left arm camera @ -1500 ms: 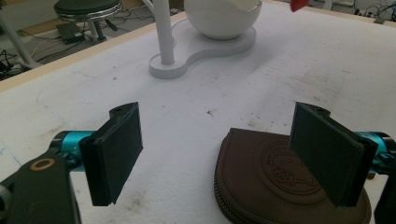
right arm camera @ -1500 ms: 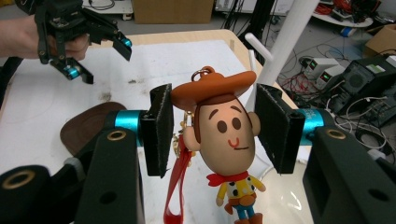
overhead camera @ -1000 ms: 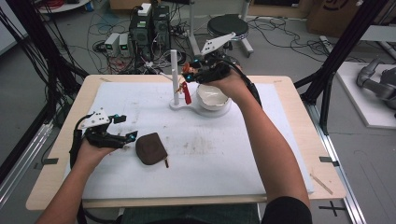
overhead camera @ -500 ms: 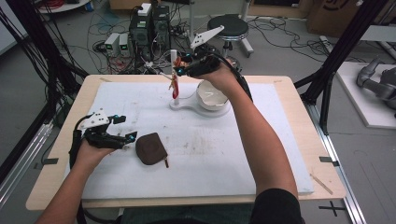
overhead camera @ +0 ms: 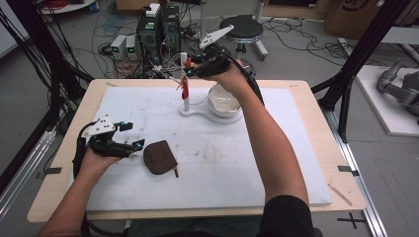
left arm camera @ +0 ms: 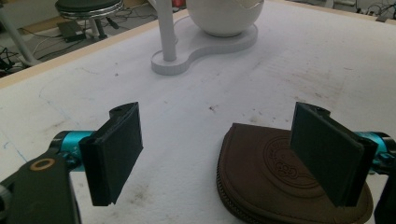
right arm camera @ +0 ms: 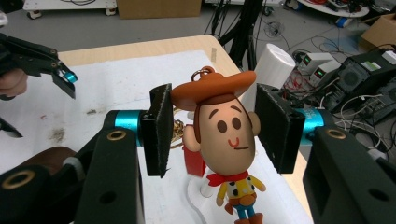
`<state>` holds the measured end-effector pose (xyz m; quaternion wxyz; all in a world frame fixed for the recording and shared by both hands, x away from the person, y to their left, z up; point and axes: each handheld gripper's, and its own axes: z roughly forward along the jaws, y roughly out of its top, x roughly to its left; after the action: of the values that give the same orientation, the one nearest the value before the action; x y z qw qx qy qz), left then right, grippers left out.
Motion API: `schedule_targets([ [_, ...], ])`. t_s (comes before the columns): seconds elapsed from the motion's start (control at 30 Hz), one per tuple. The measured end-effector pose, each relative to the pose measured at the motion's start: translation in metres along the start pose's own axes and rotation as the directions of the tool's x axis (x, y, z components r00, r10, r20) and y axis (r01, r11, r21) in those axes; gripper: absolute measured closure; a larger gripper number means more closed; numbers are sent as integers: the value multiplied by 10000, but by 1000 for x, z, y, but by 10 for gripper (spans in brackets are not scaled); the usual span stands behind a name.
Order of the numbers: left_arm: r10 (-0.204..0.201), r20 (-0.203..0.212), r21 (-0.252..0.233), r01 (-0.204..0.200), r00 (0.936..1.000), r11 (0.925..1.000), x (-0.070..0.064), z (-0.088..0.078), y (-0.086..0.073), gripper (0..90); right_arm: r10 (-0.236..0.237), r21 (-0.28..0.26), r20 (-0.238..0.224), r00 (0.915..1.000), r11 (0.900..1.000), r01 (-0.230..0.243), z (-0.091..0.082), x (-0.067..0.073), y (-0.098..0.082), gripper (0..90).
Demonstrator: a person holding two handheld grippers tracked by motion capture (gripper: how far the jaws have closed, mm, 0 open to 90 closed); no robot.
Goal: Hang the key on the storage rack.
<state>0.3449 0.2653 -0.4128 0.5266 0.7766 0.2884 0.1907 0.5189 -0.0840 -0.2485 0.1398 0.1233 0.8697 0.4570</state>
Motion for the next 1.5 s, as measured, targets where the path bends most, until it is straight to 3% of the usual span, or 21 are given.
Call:
schedule_targets([
  [0.7, -8, -5, -1, 8, 10000, 10000, 0, -1, -1, 173, 204, 212, 356, 9992, 9996, -212, 9, -6, 5, 491],
  [0.77, 5, 0, 19, -5, 10000, 10000, 1, -1, -1, 173, 323, 262, 777, 9965, 9991, -344, 9, -6, 4, 447],
  [0.8, 9, 9, 27, -9, 10000, 10000, 1, -1, -1, 173, 355, 12, 943, 9949, 9994, -357, 8, -6, 3, 368],
  [0.83, -15, 13, 24, 15, 10000, 10000, 0, 0, -1, 173, 436, -127, 1132, 9926, 9990, -424, 7, -5, 3, 348],
  [0.9, -11, 38, 26, 11, 10000, 10000, 0, 0, -1, 173, 458, -402, 1236, 9913, 9983, -412, 3, -4, 2, 343],
  [0.97, 27, 48, 41, -27, 10000, 10000, 0, 1, -1, 173, 354, -352, 1375, 9899, 9989, -308, -1, -1, 1, 343],
  [1.13, 32, 83, 92, -33, 10000, 10000, 0, 2, -1, 173, 276, -507, 1220, 9921, 9985, -215, -15, 6, -5, 336],
  [1.5, 104, 207, 182, -108, 9997, 9998, -3, 6, 0, 173, 559, -865, 1434, 9881, 9953, -438, -59, 20, -39, 297],
])
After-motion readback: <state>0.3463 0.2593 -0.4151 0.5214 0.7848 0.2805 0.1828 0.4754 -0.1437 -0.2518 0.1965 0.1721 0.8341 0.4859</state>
